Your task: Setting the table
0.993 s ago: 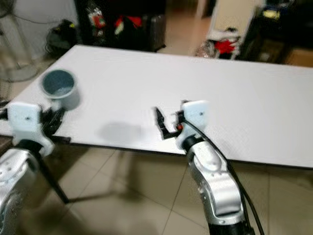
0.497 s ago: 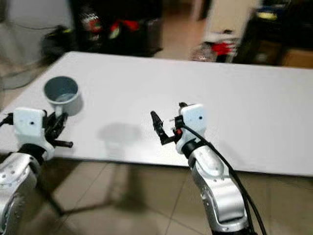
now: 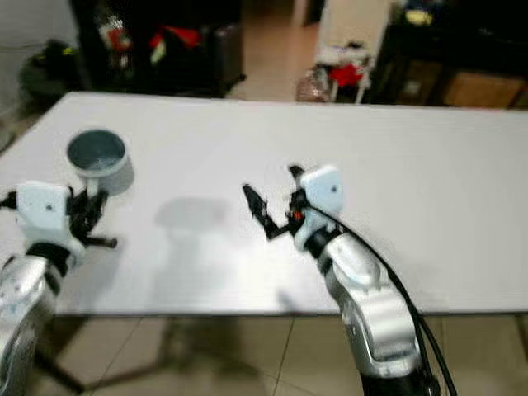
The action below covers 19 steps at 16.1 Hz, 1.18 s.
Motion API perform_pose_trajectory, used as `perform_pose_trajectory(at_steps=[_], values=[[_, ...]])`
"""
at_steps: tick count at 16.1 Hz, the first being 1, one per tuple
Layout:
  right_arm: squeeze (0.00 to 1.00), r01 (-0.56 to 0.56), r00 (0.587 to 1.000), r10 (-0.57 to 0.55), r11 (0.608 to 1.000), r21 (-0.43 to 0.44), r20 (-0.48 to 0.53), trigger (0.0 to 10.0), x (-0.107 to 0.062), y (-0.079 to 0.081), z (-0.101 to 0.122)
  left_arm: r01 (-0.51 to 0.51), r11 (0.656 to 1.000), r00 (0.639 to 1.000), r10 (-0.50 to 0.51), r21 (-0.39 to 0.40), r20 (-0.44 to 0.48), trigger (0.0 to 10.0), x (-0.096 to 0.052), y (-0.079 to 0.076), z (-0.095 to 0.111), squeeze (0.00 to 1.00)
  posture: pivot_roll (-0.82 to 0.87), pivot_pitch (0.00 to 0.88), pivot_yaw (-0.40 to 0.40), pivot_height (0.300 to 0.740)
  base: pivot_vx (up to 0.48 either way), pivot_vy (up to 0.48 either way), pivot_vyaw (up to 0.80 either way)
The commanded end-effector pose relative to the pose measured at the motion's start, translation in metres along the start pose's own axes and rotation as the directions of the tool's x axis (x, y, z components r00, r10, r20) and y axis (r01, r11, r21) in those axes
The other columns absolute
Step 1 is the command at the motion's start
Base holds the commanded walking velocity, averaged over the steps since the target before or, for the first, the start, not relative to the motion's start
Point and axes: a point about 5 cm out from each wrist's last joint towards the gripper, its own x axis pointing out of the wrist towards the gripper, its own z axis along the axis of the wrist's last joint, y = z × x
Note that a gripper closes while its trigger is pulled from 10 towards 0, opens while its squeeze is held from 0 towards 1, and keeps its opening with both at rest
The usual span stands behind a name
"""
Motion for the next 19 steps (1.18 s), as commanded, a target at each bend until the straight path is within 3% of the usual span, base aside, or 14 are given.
perform_pose_trajectory(at_steps=[1, 4, 6, 11, 14, 16, 19], values=[[0.00, 0.003, 0.999, -0.003, 1.000, 0.000, -0.040, 10.0, -0.001, -0.005, -0.005, 0.024, 1.000, 1.000, -0.024, -0.001, 0.018, 10.0, 0.003, -0.004, 0.003, 0.00, -0.03, 0.000, 0.026, 0.740, 0.304, 0.000, 0.00], [0.00, -0.047, 0.995, 0.047, 0.999, -0.007, -0.092, 10.0, -0.003, 0.000, -0.013, -0.004, 0.999, 0.999, 0.003, -0.035, -0.033, 10.0, 0.013, 0.003, -0.005, 0.00, -0.04, 0.000, 0.055, 0.740, 0.184, 0.000, 0.00], [0.00, -0.101, 0.985, 0.092, 0.993, -0.059, -0.149, 10.0, -0.004, 0.003, -0.014, 0.030, 1.000, 0.996, -0.029, 0.003, -0.080, 10.0, 0.023, 0.006, -0.007, 0.00, -0.05, 0.000, 0.064, 0.740, 0.000, 0.000, 0.00], [0.00, -0.216, 0.962, 0.202, 0.975, -0.059, -0.184, 10.0, 0.001, 0.015, -0.015, 0.104, 0.994, 0.976, -0.105, -0.015, -0.192, 10.0, 0.053, 0.011, -0.018, 0.00, -0.04, 0.000, 0.065, 0.740, 0.000, 0.000, 0.00], [0.00, -0.207, 0.960, 0.189, 0.976, -0.068, -0.205, 10.0, 0.007, 0.016, -0.020, 0.071, 0.997, 0.975, -0.078, -0.043, -0.210, 10.0, 0.066, 0.015, -0.024, 0.00, -0.03, 0.000, 0.062, 0.740, 0.000, 0.000, 0.00], [0.00, -0.199, 0.965, 0.183, 0.978, -0.068, -0.189, 10.0, 0.013, 0.017, -0.021, 0.070, 0.990, 0.979, -0.091, -0.122, -0.183, 10.0, 0.080, 0.009, -0.031, 0.00, -0.02, 0.000, 0.053, 0.740, 0.000, 0.000, 0.00], [0.00, -0.208, 0.963, 0.193, 0.976, -0.066, -0.187, 10.0, 0.015, 0.019, -0.020, 0.077, 0.986, 0.979, -0.102, -0.145, -0.175, 10.0, 0.097, 0.005, -0.035, 0.00, -0.03, 0.000, 0.050, 0.740, 0.000, 0.000, 0.00]])
